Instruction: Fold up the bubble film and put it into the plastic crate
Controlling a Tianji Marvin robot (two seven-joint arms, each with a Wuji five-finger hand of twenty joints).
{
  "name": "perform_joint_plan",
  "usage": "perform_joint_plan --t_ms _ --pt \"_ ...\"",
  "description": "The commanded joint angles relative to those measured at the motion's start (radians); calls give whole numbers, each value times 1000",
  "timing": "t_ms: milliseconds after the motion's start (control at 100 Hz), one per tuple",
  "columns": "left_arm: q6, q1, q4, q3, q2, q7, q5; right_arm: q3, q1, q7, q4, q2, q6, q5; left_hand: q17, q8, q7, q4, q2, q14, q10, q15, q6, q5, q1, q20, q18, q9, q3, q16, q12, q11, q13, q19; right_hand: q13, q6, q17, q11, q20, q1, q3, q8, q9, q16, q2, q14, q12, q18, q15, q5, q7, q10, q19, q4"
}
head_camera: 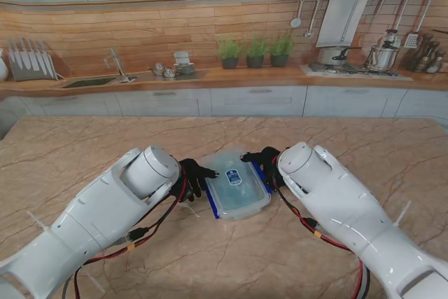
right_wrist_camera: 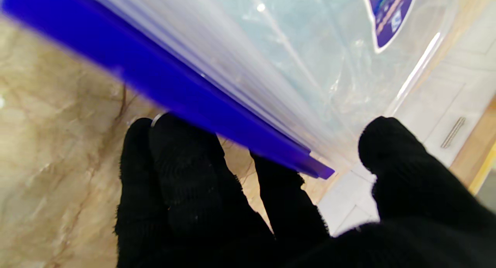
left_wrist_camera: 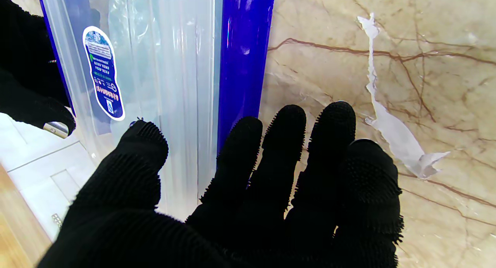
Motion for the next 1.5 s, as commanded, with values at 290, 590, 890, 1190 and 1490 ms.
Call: perform_joint_plan --t_ms 290,590,890,1190,1490 --pt "-15 4 7 2 -16 4 -21 -98 65 84 -10 32 -113 -89 0 6 -17 32 47 32 19 1 -32 14 38 13 16 1 -38 4 -7 8 -1 23 122 -27 142 -3 -11 147 177 9 150 -18 -190 -46 -5 14 -22 145 53 -10 28 -17" --pt "-55 0 19 4 -38 42 -36 -197 135 68 41 10 -186 -129 32 15 1 36 56 36 19 20 -36 27 48 15 19 26 -50 7 -1 26 28 38 278 10 283 35 -19 241 318 -349 296 -27 -196 -55 -1 26 15 129 452 7 105 -56" --pt "-80 -8 36 15 -53 61 -48 -257 176 78 68 -21 -213 -68 31 5 2 39 17 30 13 11 -41 24 58 12 18 23 -19 0 -7 18 23 37 359 44 368 93 -41 244 397 -339 356 -50 -219 -102 15 17 14 140 514 33 123 -64" --pt "-131 -16 81 6 -84 129 -54 -195 147 6 73 -41 -152 -42 -76 -26 -56 32 43 25 6 -32 -63 -38 34 3 -5 -66 -2 -4 -15 -20 -68 -16 280 -33 266 96 -69 206 276 -261 280 -97 -128 -43 17 59 -105 110 419 26 63 -39" --pt "-137 -25 119 -22 -108 196 -52 -144 137 -91 156 -83 -80 -11 -174 -33 -135 33 105 35 25 -80 -68 -102 52 8 -11 -156 -106 20 -18 -53 -164 -89 233 -47 206 82 -63 166 193 -201 239 -101 -68 -1 17 84 -147 75 275 26 59 -25"
